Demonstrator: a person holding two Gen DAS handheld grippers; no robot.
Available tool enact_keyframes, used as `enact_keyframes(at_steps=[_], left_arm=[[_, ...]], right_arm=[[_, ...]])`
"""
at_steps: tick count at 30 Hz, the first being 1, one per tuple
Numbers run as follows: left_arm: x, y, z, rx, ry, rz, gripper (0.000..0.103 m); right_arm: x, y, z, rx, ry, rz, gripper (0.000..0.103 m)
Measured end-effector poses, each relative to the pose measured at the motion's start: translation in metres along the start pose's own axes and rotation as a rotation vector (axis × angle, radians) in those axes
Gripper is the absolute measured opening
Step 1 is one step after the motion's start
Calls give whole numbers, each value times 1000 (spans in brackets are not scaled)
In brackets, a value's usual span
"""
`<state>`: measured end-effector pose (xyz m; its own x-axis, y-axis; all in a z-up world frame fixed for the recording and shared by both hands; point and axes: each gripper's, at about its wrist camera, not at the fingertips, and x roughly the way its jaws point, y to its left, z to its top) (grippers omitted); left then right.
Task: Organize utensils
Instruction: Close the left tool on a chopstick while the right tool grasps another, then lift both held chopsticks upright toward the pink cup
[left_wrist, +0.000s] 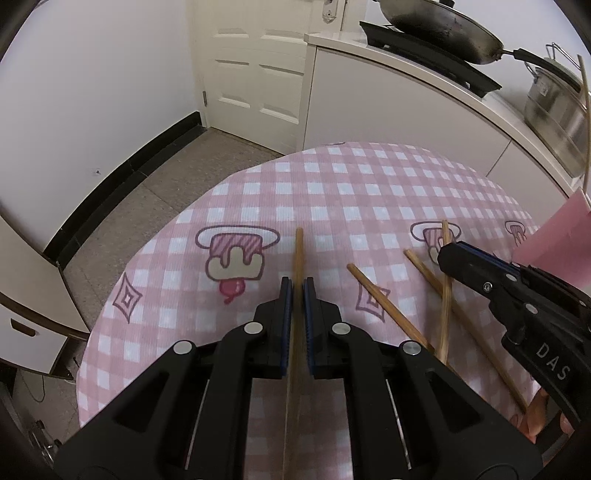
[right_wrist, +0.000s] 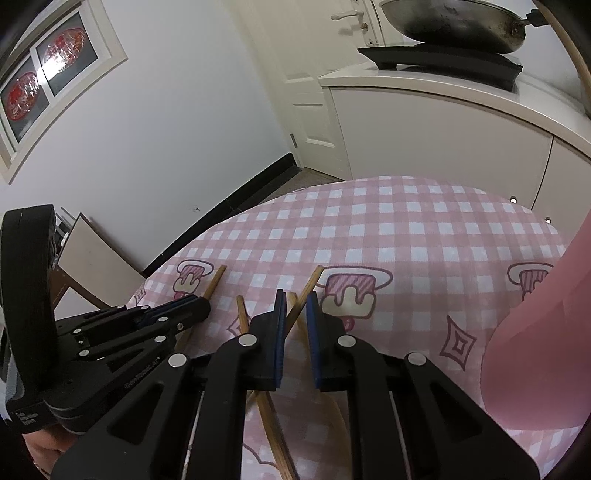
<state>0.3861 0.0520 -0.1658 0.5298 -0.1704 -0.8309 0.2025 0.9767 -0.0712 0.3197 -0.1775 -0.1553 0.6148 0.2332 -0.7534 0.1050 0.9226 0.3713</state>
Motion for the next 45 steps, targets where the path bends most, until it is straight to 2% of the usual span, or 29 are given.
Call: enact_keyframes(at_steps=[5,11,20,27,37,45], left_arm=[[-20,6,-5,-33,-46,-10,6],[-70,10,-14,-59,-150,-40,6],[-157,-1,-30,-59,-303,-87,6],[-213,-26,-39,-25,-404,-113,6],[-264,-70,-44,39,-492,-139,6],[-287,-95,-31,66,-550,-166,6]], right_arm=[[-11,7,1,-15,-20,30,7],[-37,29,1,-61,-58,75,6],[-105,63,-5,-132,-150,175,4],[-168,68,-6,-161,-237,235,4],[-236,57,-13,-198,-337,254,3],[-279,45,-3,-258,-409,193,3]])
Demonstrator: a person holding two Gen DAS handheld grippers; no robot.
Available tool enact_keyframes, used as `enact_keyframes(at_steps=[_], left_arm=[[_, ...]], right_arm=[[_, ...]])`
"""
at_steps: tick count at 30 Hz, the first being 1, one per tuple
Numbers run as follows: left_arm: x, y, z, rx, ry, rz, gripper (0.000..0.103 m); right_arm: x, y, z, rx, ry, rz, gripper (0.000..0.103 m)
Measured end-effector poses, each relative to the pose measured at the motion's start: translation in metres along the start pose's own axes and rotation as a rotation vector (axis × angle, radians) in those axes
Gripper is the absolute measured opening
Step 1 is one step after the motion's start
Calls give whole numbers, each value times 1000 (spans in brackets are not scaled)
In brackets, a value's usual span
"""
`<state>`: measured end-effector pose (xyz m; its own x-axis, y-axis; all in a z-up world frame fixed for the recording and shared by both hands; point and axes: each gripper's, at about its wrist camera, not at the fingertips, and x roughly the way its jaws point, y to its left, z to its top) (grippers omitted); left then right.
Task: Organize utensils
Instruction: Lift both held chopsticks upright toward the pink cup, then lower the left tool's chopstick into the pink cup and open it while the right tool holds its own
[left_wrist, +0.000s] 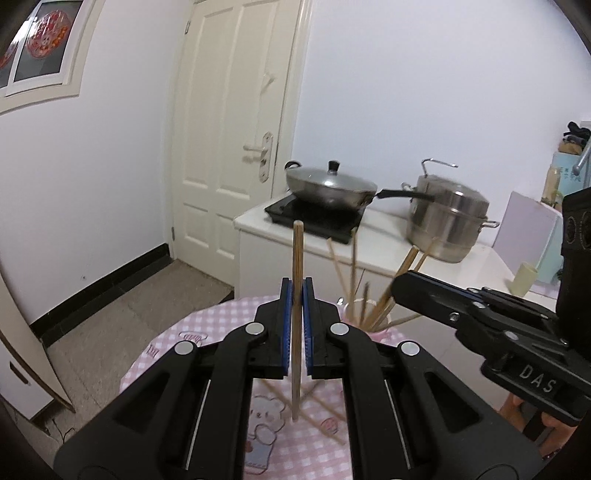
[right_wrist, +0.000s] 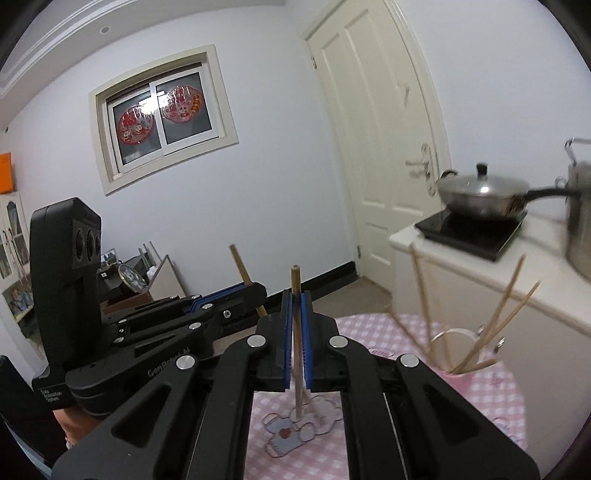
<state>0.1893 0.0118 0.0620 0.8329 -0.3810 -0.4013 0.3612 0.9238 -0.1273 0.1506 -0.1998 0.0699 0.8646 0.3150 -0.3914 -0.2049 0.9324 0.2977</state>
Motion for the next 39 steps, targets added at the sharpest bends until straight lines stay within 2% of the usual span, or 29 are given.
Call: enact_keyframes(at_steps=[12,15,18,22,30,34,39], left_arm=[[15,-42,25,13,-37,-85,6],[23,-53,27,19,-39,-104,6],[29,-58,21,31,-22,-103,6],[37,-48,9,24,28,-65,6],[43,10,-24,-21,119,44,6],[40,38,-38,-49,133,78,6],[31,69,-43,-104,143,58,7]], right_arm=[[-32,-29,31,-89,-51,-138,0],[-30,-36,32,-85,-41,-145,0],[-21,-42,21,-79,15,-124,0],[7,-45,-4,-84,125,-112,0],[70,-24,-47,-147,283,-90,2],[108,-14,-71,-188,381,-81,2],[160,-14,-96,-196,494,-89,2]])
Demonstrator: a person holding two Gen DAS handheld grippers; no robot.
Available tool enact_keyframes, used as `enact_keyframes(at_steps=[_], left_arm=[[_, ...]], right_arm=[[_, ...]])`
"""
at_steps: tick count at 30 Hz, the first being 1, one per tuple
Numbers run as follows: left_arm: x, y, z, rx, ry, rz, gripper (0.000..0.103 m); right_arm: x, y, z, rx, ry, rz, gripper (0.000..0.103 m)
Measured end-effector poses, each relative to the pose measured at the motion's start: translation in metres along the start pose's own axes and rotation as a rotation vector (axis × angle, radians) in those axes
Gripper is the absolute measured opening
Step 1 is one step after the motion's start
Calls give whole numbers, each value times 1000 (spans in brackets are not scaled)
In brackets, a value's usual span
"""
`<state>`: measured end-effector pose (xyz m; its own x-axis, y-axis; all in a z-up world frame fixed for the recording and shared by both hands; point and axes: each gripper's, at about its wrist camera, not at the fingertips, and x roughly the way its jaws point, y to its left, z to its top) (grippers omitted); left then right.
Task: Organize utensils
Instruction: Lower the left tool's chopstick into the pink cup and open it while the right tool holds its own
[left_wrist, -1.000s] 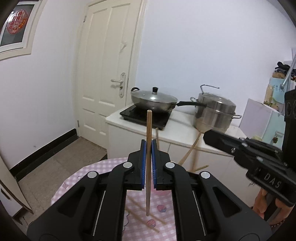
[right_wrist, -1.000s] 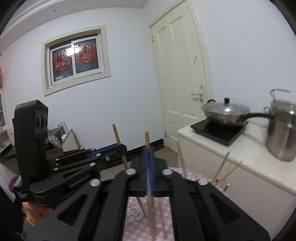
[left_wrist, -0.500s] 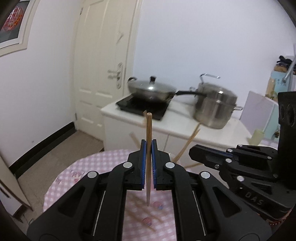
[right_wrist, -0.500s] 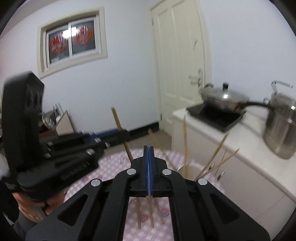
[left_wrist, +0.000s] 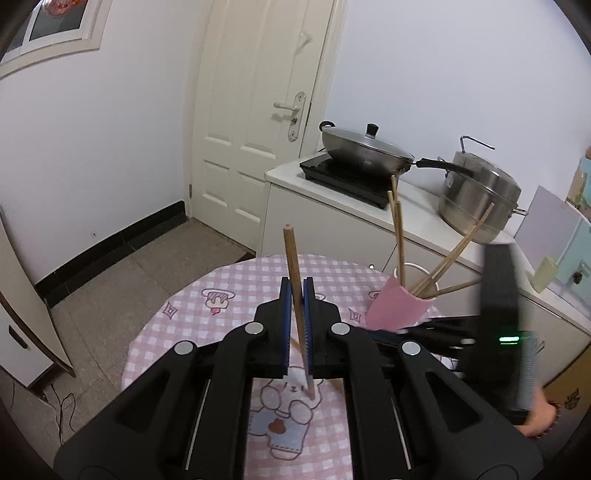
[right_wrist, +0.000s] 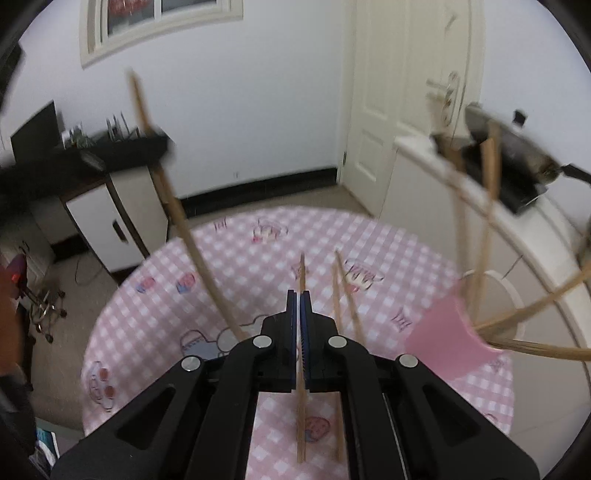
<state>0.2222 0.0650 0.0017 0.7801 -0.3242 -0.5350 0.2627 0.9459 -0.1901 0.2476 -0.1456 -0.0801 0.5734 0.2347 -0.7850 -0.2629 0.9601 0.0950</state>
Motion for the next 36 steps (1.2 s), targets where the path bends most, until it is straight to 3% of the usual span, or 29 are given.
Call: enact_keyframes(at_steps=[12,23,25,26,30,36], left_arm=[[11,46,20,-62,102,-29,7],[37,75,24,-124,121,-3,8],[38,77,24,-133,120,-3,8],[39,77,25,-136,120,-3,8],[32,71,25,-129,107,-21,8],[13,46,27,-84,64,-51,7]], right_arm=[[103,-12,12,69,175,25,7],[125,-20,20,81,196,7,13],[126,-19,20,70,197,-6,12],[127,-17,21,56,195,-21,5],[106,-10,22,45,136,-13,5],[21,-4,33,21,-32,7,5]])
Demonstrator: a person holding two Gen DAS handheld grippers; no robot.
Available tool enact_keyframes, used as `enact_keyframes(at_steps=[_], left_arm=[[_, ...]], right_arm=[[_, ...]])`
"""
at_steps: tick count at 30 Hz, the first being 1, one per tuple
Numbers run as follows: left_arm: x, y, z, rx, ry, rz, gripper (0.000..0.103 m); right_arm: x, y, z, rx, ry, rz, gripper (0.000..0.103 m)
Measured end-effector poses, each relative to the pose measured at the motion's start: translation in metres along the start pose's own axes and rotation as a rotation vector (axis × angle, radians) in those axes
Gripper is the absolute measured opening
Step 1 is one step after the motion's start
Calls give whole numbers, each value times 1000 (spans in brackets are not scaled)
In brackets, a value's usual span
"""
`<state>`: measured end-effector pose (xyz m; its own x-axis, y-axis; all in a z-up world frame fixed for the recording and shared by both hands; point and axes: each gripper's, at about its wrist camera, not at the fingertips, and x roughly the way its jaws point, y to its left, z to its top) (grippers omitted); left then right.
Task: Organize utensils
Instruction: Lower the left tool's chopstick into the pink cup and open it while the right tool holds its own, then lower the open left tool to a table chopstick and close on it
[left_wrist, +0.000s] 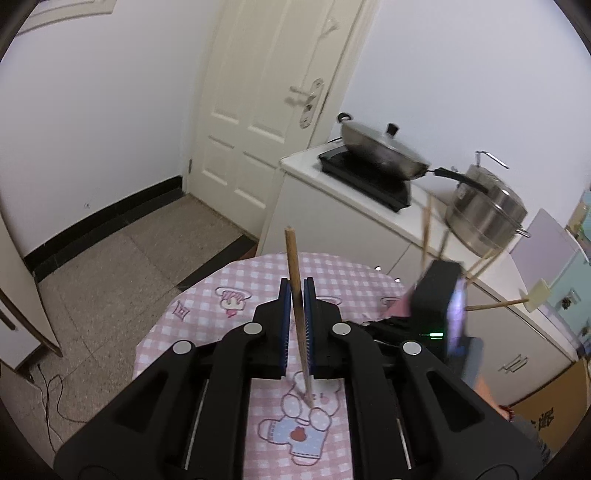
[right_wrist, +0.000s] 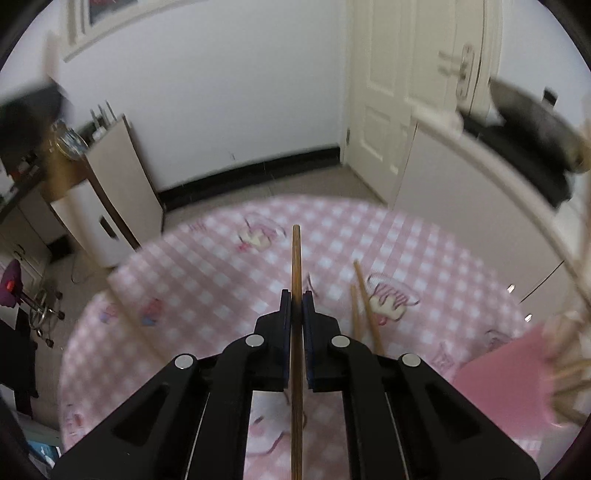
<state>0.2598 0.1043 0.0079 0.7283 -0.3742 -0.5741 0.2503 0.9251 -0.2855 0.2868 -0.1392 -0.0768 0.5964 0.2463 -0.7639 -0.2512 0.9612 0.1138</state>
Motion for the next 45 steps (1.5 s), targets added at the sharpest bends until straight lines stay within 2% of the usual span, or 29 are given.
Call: enact_keyframes(at_steps=[6,9,12,17,21,26,28,30,32,39,43,45], left_arm=[[-19,-39,3,56,-56,-32,6],[-20,-58,4,89,-56,-46,5],[-18,-66,1,89,-45,-41,5],[-10,-60,-7,65,-7,-7,5],[3,-45,-16,49,28,59,6],[38,-13,-21,-20,117,117,6],[48,-3,-23,-37,141,140,10],[58,11,-24,-74,162,144,33],[64,21,-23,-98,160,155,43],[106,60,-17,-193,235,156,42],[137,75,-19,-238,288,162,42],[154,81,-21,-253,319,176,39]], right_arm=[[-87,1,8,-18,-165,-12,4],[-118,-1,8,-23,-213,-20,4],[-131,-5,3,-21,-223,-28,4],[-128,-9,-1,-10,-225,-18,4],[-126,-3,-5,-17,-221,-7,4],[-111,3,1,-39,-216,-7,4],[-104,7,6,-42,-217,-4,4],[-93,14,14,-54,-208,-7,4],[-78,22,26,-66,-185,-19,4],[2,37,67,-52,-18,-45,4],[43,37,68,-48,69,-53,4],[60,32,69,-38,111,-52,4]])
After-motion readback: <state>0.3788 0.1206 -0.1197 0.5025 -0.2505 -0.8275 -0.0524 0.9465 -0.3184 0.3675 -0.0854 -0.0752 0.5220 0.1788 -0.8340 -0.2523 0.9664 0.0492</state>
